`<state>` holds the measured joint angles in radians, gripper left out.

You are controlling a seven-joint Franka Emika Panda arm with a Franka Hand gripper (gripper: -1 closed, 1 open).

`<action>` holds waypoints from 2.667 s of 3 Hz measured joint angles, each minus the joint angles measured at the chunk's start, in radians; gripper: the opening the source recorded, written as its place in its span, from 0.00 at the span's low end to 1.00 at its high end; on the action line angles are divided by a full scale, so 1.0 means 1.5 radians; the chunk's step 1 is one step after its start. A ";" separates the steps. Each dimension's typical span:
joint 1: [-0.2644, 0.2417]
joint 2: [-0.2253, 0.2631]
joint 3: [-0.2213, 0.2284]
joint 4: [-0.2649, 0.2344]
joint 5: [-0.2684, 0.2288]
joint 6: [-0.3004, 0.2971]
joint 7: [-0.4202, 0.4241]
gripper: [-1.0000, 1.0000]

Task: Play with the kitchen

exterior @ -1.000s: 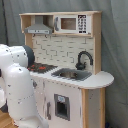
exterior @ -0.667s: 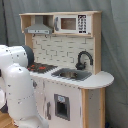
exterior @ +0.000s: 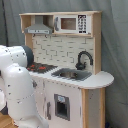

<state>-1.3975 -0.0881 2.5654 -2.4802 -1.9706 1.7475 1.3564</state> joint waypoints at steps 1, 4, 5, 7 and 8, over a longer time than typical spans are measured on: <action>0.000 -0.005 0.000 -0.015 0.001 -0.008 0.088 1.00; -0.003 -0.037 -0.001 -0.034 0.004 -0.011 0.354 1.00; -0.004 -0.045 -0.003 -0.034 0.004 -0.011 0.428 1.00; -0.025 -0.074 -0.007 -0.029 -0.011 0.036 0.538 1.00; -0.049 -0.110 -0.010 -0.009 -0.044 0.078 0.531 1.00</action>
<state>-1.4707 -0.2527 2.5504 -2.4943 -2.0360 1.8650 2.1536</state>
